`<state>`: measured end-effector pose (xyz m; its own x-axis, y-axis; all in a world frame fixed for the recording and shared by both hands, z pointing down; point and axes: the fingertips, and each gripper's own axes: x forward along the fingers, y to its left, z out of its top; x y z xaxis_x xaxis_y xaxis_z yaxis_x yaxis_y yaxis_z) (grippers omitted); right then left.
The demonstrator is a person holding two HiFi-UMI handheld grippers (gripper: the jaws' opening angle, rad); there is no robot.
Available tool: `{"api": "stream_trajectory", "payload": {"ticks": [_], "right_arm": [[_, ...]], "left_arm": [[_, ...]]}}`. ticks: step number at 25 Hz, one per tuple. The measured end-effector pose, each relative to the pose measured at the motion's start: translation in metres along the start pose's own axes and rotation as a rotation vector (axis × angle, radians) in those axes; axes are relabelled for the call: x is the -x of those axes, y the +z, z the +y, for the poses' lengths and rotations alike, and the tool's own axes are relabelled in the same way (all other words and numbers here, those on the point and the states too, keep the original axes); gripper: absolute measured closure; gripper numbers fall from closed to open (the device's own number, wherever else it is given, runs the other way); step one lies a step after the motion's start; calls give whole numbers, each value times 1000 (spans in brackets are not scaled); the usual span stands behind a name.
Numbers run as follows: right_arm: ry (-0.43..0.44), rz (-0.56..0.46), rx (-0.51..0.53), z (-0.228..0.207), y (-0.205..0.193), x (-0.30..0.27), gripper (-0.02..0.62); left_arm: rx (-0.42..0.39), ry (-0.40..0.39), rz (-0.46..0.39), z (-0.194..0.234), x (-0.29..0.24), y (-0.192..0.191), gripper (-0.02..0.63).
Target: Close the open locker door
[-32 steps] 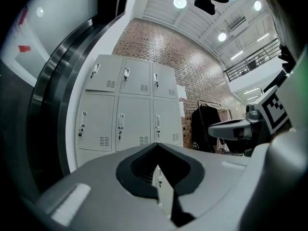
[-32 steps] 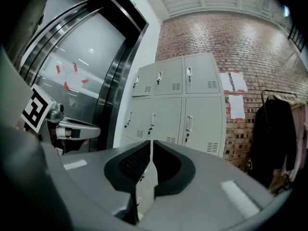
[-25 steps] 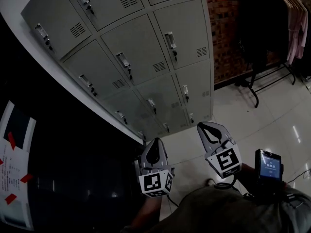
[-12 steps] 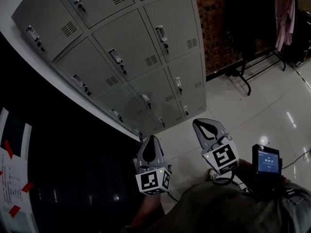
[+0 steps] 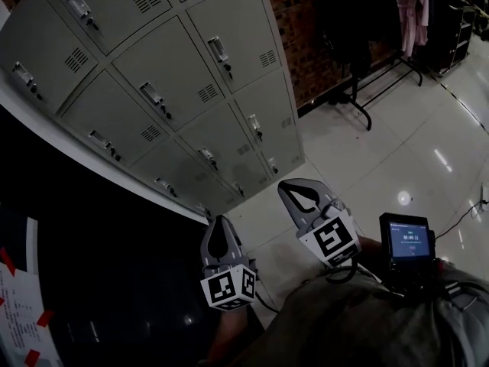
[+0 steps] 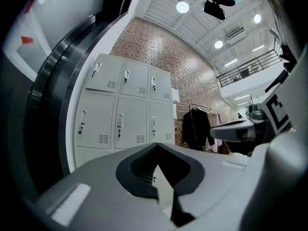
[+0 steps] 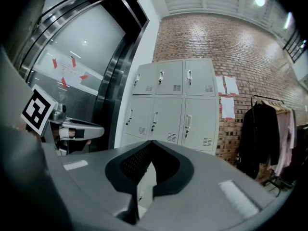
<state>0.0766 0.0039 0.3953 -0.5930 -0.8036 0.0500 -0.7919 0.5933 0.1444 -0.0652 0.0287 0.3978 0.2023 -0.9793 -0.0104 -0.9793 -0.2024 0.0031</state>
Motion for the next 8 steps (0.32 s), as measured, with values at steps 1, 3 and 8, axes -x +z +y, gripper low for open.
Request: {"api": "stream_trajectory", "payload": {"ticks": [1, 3, 8], "right_arm": [[1, -1, -4, 2, 0, 1, 589], [3, -2, -9, 4, 0, 2, 589], [18, 1, 3, 1, 0, 0, 589]], "left_arm": [[1, 0, 0, 0, 1, 0, 606], [0, 0, -3, 1, 3, -2, 606], [2, 10, -9, 3, 2, -8, 606]]}}
